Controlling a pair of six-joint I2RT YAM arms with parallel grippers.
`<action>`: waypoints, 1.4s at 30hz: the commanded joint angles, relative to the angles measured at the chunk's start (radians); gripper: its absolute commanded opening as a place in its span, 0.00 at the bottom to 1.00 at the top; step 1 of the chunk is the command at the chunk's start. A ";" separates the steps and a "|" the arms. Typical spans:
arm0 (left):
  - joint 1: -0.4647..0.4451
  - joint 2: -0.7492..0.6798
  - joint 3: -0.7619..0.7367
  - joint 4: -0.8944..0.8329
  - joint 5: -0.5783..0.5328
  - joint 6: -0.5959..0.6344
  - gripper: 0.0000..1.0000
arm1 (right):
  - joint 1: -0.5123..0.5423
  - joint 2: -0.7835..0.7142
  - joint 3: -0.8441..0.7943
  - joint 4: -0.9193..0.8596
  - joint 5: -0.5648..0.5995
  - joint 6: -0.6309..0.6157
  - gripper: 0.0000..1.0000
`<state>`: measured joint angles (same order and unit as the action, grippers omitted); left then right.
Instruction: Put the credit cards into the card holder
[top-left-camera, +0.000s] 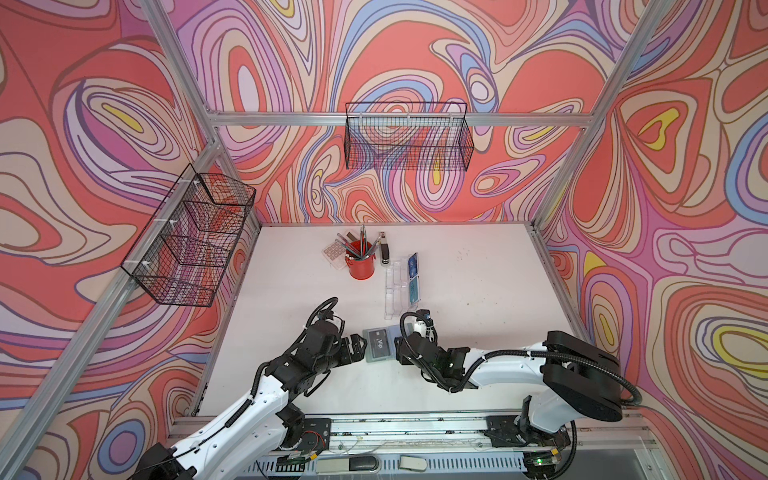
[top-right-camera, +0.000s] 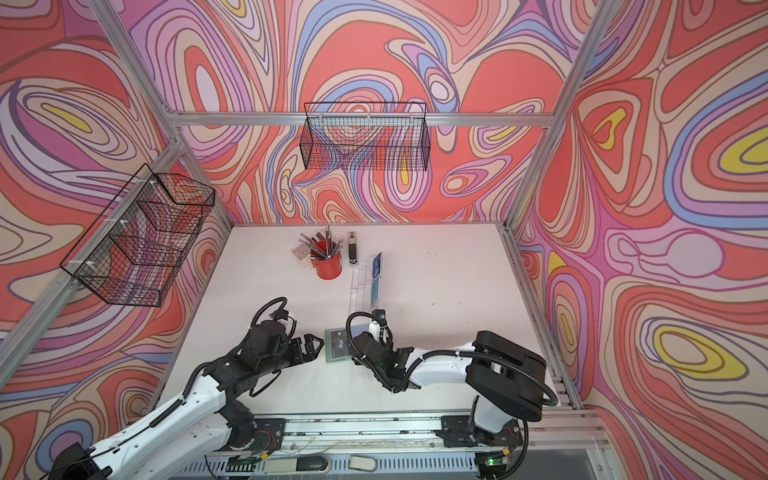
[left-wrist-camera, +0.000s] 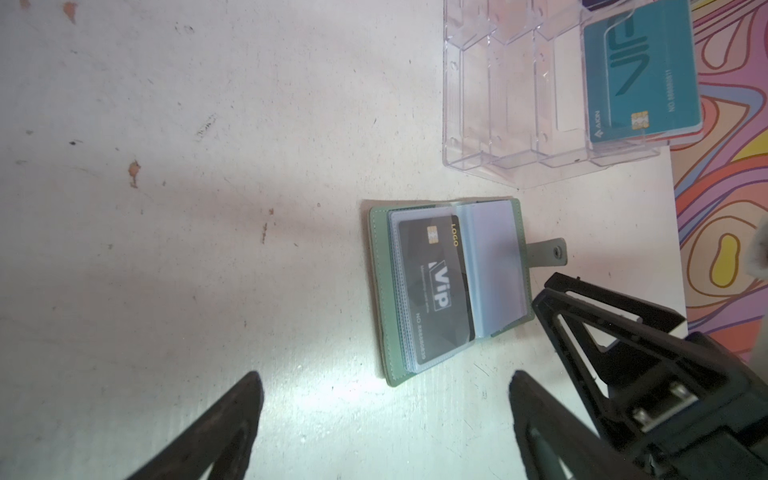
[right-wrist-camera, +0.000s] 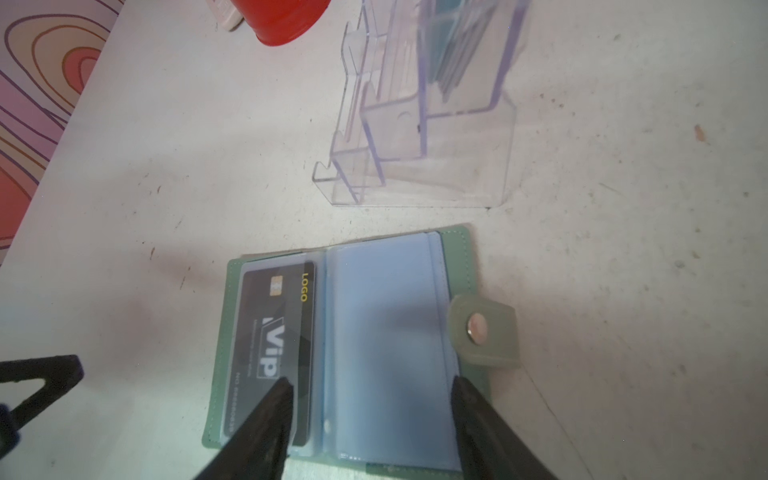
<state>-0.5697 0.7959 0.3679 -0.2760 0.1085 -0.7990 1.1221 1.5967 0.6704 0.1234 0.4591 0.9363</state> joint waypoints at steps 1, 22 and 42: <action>0.000 0.033 -0.011 0.000 0.020 -0.029 0.94 | -0.002 0.030 0.017 0.024 -0.009 -0.008 0.64; 0.001 0.216 0.001 0.138 0.103 -0.039 0.93 | -0.039 0.097 0.047 0.030 -0.073 -0.014 0.62; 0.000 0.235 0.003 0.144 0.112 -0.031 0.94 | -0.045 0.072 0.023 -0.030 -0.012 0.046 0.59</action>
<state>-0.5697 1.0176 0.3679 -0.1516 0.2138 -0.8307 1.0813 1.6840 0.7105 0.1482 0.4137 0.9524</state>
